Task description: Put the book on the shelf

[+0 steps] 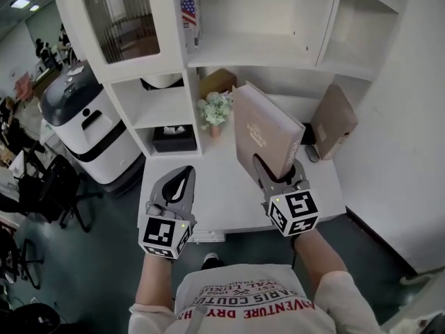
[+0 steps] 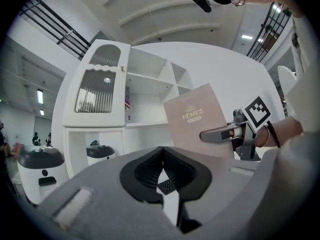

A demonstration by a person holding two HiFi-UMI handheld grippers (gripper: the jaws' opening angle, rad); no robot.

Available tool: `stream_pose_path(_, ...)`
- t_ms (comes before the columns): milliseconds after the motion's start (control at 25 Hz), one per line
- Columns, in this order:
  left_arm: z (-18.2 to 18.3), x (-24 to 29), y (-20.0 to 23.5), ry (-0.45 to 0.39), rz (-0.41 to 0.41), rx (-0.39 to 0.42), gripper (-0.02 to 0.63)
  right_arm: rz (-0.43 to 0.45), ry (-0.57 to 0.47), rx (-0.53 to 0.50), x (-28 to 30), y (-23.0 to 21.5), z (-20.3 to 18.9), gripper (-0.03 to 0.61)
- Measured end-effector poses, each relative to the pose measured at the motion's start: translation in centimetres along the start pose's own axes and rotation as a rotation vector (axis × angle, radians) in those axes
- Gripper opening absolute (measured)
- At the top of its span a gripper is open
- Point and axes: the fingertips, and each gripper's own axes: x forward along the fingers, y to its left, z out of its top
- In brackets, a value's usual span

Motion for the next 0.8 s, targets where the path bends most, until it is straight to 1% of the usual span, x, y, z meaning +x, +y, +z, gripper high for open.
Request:
stream_pose_path(160,1.6,2.6,3.1,-0.038,-0.075,0.02,0.005,-0.072,-0.026,-0.021,3.5,-0.8,3.6,0.178)
stream_pose_path(360,3.9,5.1,5.6,-0.096,-0.154,0.057,0.005,-0.168,-0.051,-0.104,6.5,-1.8,9.5,0.178)
stream_pose_path(480,5.1,6.1,6.6,-0.117,-0.176,0.059,0.005,-0.2,-0.056,-0.127,8.0,-1.9,12.8,0.178)
stream_pose_path(640,6.3,6.4,7.9,-0.147,-0.207,0.069,0.005,-0.251,-0.103,-0.168,10.0,-2.0,18.0,0.178)
stream_pose_path(800,6.8,6.1,9.0,-0.166,-0.218,0.084,0.005,-0.27,-0.127,-0.138,12.7,-2.6,22.2,0.178)
